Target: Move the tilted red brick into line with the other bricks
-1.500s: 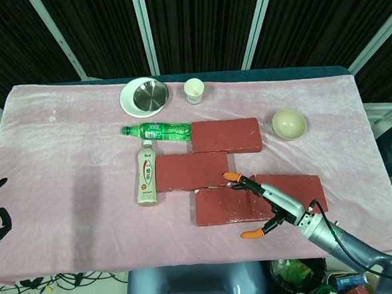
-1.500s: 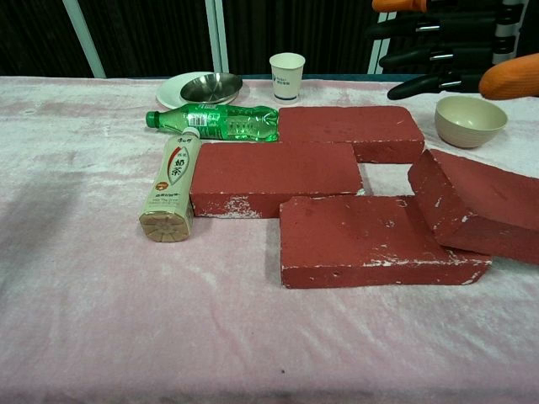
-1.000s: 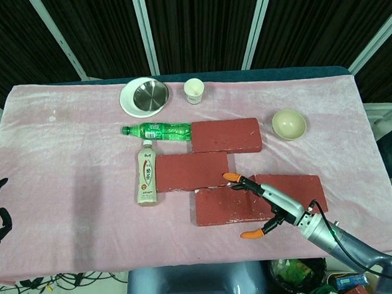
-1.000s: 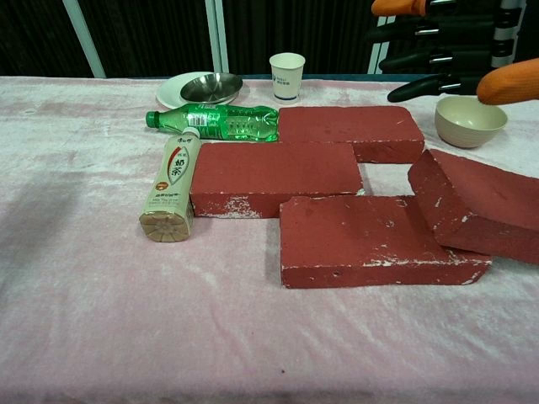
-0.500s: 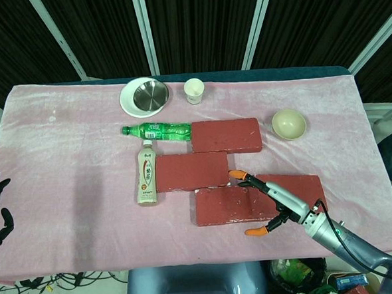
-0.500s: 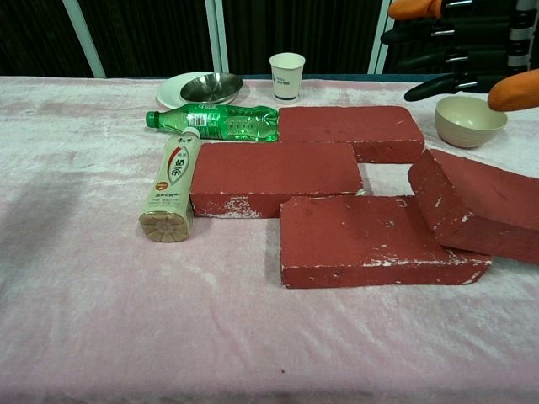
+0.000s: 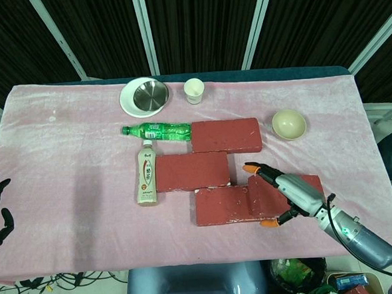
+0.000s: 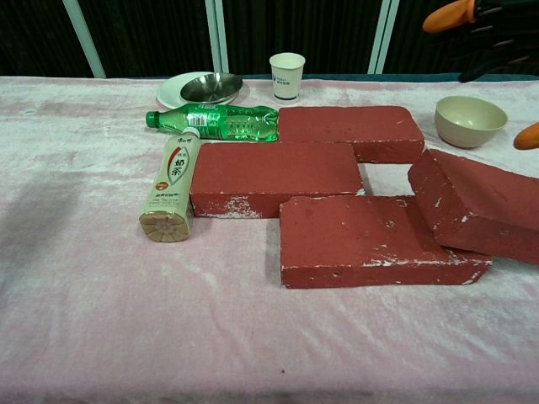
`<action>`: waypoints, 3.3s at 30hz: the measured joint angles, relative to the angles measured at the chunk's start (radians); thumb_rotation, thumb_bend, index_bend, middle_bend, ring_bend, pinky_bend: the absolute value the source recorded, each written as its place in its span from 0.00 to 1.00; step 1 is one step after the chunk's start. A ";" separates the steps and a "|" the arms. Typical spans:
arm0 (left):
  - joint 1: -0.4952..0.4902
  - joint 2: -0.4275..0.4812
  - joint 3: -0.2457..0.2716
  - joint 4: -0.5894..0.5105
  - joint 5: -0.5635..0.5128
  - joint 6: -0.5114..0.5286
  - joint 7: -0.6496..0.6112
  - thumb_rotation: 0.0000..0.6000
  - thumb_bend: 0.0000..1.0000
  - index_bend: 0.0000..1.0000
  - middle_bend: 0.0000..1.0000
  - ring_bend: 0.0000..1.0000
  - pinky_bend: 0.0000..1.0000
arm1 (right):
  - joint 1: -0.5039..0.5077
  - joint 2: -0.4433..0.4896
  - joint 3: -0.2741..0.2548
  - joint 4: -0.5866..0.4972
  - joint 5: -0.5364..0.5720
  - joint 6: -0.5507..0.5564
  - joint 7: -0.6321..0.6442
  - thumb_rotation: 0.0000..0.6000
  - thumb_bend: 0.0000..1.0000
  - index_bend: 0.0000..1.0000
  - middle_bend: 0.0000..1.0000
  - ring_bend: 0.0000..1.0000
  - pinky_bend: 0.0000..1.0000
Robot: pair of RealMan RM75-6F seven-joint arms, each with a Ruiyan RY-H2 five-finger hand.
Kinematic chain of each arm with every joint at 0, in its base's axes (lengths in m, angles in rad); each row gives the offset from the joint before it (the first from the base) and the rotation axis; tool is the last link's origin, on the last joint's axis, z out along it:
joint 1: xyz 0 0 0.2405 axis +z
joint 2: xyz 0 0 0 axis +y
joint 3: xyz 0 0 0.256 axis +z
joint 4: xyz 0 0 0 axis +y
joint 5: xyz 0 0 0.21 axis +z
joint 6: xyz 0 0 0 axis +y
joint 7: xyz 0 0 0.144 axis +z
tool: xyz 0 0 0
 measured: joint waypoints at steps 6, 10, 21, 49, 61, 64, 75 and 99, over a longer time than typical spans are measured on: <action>0.004 0.001 -0.003 -0.002 -0.003 0.009 -0.002 1.00 0.73 0.15 0.04 0.00 0.00 | -0.033 0.090 0.013 -0.060 0.157 -0.016 -0.308 1.00 0.00 0.00 0.00 0.00 0.09; 0.003 0.000 -0.002 -0.002 -0.004 0.003 0.002 1.00 0.73 0.15 0.04 0.00 0.00 | -0.066 0.123 0.014 -0.089 0.261 -0.015 -0.431 1.00 0.00 0.00 0.00 0.00 0.09; 0.005 0.001 -0.005 -0.004 -0.007 0.010 0.002 1.00 0.73 0.15 0.04 0.00 0.00 | -0.147 0.109 -0.006 -0.070 0.364 -0.017 -0.538 1.00 0.00 0.00 0.00 0.00 0.09; 0.005 0.000 -0.007 -0.002 -0.015 0.007 0.010 1.00 0.73 0.15 0.04 0.00 0.00 | -0.193 -0.130 0.033 0.188 0.415 -0.108 -0.463 1.00 0.00 0.00 0.00 0.00 0.09; 0.005 0.000 -0.009 0.002 -0.019 0.005 0.008 1.00 0.73 0.15 0.04 0.00 0.00 | -0.171 -0.188 0.052 0.236 0.400 -0.180 -0.416 1.00 0.00 0.00 0.00 0.00 0.09; 0.005 0.000 -0.009 0.002 -0.018 0.006 0.008 1.00 0.73 0.15 0.04 0.00 0.00 | -0.169 -0.201 0.059 0.243 0.395 -0.183 -0.414 1.00 0.00 0.00 0.00 0.00 0.09; 0.006 0.001 -0.009 0.001 -0.017 0.008 0.006 1.00 0.73 0.15 0.04 0.00 0.00 | -0.168 -0.220 0.073 0.245 0.392 -0.193 -0.405 1.00 0.00 0.00 0.00 0.00 0.09; 0.007 0.003 -0.010 -0.001 -0.019 0.008 0.004 1.00 0.73 0.15 0.04 0.00 0.00 | -0.180 -0.267 0.088 0.230 0.365 -0.178 -0.422 1.00 0.00 0.00 0.00 0.00 0.09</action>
